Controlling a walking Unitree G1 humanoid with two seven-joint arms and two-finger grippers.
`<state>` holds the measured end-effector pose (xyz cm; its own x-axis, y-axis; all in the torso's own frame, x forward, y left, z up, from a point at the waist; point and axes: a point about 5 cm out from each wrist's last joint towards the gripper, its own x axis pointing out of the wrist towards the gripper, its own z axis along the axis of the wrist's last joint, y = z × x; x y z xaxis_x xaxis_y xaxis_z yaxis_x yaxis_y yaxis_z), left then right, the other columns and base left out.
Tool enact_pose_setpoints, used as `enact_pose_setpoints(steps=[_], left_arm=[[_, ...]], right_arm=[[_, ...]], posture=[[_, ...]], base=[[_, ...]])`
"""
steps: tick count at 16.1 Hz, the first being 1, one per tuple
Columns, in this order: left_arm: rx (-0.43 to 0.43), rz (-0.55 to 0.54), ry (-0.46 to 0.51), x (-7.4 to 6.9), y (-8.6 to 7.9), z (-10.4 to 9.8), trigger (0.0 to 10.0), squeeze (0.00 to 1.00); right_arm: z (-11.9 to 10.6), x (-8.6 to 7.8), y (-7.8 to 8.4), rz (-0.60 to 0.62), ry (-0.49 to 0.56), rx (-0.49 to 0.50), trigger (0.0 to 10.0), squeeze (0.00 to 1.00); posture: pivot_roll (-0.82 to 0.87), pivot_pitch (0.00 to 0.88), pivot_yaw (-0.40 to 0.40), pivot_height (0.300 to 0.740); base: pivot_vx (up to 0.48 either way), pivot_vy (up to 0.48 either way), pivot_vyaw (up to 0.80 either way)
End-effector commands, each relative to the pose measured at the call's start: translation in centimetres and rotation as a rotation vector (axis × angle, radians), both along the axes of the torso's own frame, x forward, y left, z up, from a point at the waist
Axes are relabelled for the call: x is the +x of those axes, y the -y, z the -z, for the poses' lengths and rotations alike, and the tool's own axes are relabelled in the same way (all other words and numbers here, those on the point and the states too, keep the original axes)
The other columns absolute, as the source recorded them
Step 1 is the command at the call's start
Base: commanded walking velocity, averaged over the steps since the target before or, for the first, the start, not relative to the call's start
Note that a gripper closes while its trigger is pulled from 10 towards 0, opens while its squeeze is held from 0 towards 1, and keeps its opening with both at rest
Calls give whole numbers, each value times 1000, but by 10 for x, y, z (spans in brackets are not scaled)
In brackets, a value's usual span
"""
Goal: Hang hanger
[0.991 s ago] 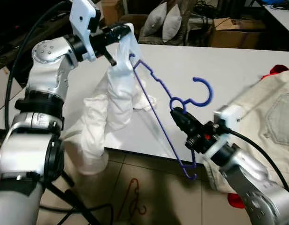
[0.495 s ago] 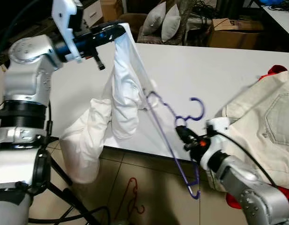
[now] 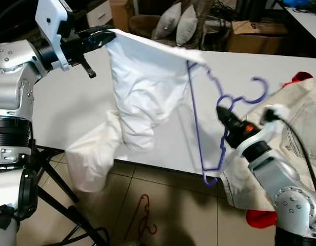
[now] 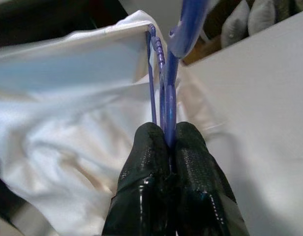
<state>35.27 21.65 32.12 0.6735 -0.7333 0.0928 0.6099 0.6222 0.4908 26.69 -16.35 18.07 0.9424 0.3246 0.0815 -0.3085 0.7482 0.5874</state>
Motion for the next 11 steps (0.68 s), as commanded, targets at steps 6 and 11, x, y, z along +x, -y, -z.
enact_pose_setpoints(steps=[6, 11], left_arm=[[-98, -1, 107, 1, 32, -8, 0, 0], [4, 10, 63, -3, 70, 35, 0, 0]], right_arm=[[7, 5, -14, -31, -145, 138, 10000, 0], [16, 5, -49, -183, -279, 147, 10000, 0]], posture=[[76, 0, 40, 740], [70, 0, 37, 740]], base=[[0, 0, 0], [0, 0, 0]])
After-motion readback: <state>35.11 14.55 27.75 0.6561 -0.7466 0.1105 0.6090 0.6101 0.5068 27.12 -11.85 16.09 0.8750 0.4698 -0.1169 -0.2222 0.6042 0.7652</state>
